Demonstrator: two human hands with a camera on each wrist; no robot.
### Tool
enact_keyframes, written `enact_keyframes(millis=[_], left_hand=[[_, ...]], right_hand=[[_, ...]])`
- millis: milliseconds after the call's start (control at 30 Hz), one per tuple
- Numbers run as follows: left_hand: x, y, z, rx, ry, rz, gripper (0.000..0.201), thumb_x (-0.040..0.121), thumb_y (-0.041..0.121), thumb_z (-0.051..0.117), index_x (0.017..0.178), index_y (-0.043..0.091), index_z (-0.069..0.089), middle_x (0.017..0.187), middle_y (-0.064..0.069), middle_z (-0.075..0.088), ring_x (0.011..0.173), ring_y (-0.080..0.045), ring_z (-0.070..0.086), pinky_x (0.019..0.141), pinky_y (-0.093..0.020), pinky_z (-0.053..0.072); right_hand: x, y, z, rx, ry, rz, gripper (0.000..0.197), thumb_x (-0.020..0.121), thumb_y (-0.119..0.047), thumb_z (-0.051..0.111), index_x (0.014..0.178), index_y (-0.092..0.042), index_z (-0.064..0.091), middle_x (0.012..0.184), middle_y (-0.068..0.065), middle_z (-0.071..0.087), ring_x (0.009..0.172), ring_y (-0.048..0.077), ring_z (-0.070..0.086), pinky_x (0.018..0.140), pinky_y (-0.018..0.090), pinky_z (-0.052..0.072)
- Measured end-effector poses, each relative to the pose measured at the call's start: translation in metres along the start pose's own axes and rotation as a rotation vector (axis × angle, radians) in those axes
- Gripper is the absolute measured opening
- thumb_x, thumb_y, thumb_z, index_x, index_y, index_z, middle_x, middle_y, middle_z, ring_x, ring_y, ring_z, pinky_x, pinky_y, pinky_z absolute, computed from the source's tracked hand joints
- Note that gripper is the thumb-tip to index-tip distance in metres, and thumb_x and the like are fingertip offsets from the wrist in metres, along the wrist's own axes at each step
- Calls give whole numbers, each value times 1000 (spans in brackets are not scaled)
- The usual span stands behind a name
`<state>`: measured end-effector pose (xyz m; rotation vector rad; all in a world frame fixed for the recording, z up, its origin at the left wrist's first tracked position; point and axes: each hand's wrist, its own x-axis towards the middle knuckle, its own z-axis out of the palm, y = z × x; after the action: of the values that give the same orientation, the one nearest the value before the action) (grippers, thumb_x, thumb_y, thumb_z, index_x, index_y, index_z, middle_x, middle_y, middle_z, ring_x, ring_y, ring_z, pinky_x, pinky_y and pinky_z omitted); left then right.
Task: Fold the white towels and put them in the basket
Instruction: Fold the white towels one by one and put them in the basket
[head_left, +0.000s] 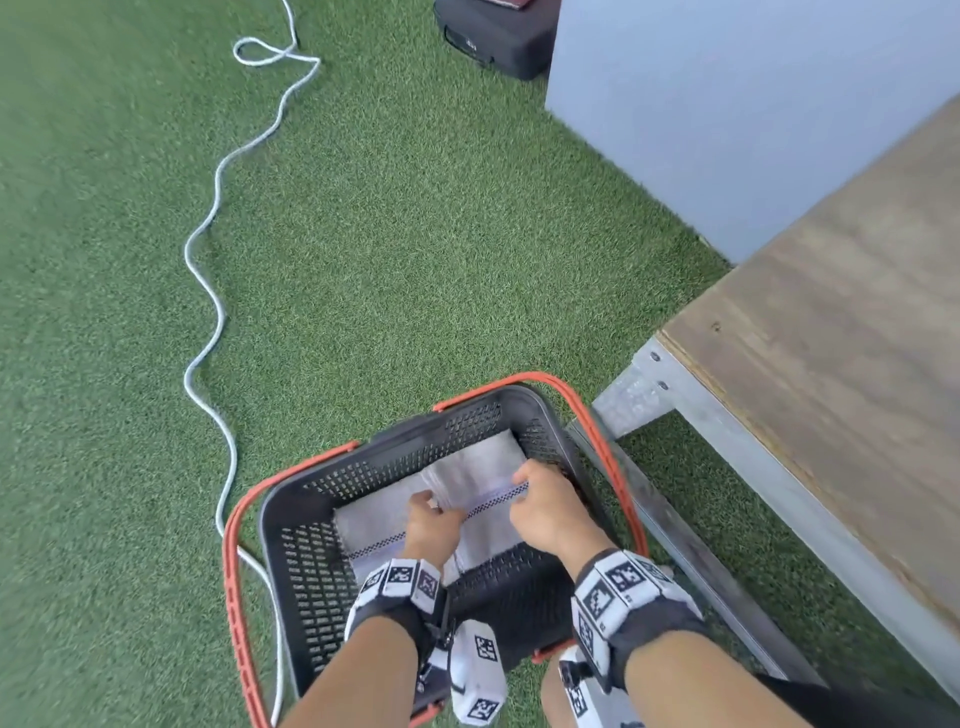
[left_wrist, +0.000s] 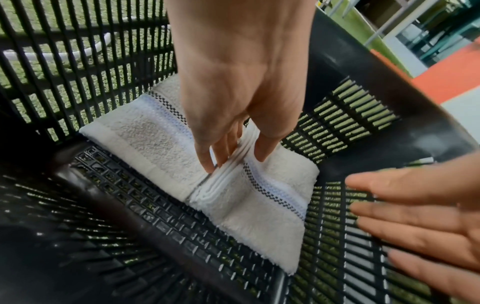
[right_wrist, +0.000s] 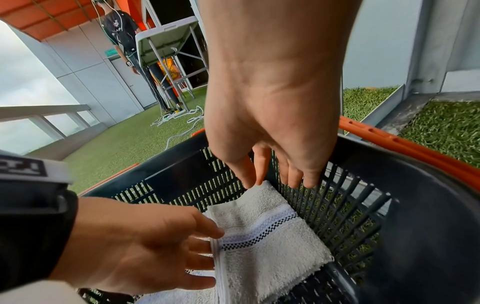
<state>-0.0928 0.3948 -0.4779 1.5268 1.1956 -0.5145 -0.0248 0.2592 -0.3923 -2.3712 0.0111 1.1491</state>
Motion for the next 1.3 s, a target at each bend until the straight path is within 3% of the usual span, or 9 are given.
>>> enact_keyframes(millis=[167,267,433,500,633,800,1000,1133,1300], left_hand=[[-5,-2,3,92,52,50,52,92,6,61,132,20,31,93,-8,56,80,-28,61,71,-37,49],[-12,-1,3,199,121,169,44,88,-1,54,123,23,42,119,-14,50,89,-35,63,76,-39,51],[-24,9,-3,452,-14,126,55,92,6,45,147,7,39,144,-16,43,121,-32,54,97,-33,47],[-32,17,-9,425,-15,148,57,93,11,46,149,7,37,140,-18,49,116,-33,58,96,-39,51],[-69,51,-27,307,2,287,35,97,12,48,131,7,55,103,-4,64,73,-14,60,58,-25,47],[-148,122,-39,242,-9,549,14,97,22,53,100,21,67,105,-3,70,90,-17,64,82,-36,55],[-278,202,-32,296,-175,934,15,98,24,54,100,18,67,91,0,71,64,-10,55,53,-20,42],[-361,228,-14,440,-314,1132,17,95,30,57,90,18,68,91,-7,74,67,-19,64,60,-29,48],[-438,237,43,629,-438,1284,19,94,28,60,93,11,69,91,-7,75,69,-18,65,73,-33,53]], right_hand=[[-2,-1,0,25,8,-12,41,93,-5,50,132,-15,51,131,8,55,111,25,58,88,30,48],[-8,-2,-1,27,14,-21,40,93,-7,50,132,-14,52,132,8,54,113,25,57,90,31,47],[-24,-24,-12,16,48,-107,31,94,-10,51,125,-10,57,129,11,57,115,28,56,93,32,47],[-38,-46,-27,18,64,-173,26,96,-15,50,122,-15,55,124,8,60,106,25,59,85,32,47],[-83,-98,-75,46,134,-349,20,98,-29,51,116,-21,58,117,1,65,95,22,65,84,37,53],[-174,-124,-153,189,334,-484,16,99,-33,52,107,-23,62,110,-10,63,95,11,63,76,29,46],[-277,-82,-219,392,659,-548,15,97,-35,58,89,-25,66,87,-12,66,73,4,57,67,24,40],[-339,-24,-236,467,812,-484,17,96,-34,60,85,-23,67,86,-7,68,71,5,57,67,26,39],[-414,66,-235,499,912,-376,19,98,-36,57,101,-22,68,100,-6,70,94,10,64,76,21,45]])
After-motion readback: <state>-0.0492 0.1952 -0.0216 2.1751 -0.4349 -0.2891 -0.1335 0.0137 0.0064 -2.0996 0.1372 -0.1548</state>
